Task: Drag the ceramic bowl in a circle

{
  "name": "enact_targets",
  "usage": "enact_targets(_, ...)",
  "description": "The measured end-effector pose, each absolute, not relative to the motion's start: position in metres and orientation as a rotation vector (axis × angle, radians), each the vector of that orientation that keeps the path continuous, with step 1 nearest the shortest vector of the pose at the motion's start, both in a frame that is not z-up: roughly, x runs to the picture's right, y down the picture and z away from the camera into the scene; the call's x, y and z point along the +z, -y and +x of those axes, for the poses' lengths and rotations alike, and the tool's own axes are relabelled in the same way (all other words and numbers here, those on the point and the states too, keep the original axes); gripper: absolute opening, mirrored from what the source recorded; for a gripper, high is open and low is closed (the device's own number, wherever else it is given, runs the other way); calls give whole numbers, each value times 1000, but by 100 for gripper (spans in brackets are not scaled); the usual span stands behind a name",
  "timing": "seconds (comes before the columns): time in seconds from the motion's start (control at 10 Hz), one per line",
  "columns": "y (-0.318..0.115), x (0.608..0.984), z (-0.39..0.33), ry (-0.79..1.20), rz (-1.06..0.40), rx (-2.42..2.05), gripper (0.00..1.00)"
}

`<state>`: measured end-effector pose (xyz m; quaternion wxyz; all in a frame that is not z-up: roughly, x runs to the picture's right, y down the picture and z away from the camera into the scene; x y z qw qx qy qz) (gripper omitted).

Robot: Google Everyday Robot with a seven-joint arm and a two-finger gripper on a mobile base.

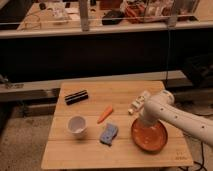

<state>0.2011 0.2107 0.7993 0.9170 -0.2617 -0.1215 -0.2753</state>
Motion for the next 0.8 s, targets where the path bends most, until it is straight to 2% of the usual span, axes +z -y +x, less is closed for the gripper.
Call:
enact_targets(0.1, -209, 800, 198, 249, -536, -575, 7)
enact_targets(0.3, -214, 798, 205, 260, -586, -592, 23)
enact_targets(0.8, -229, 751, 251, 275, -668, -591, 75)
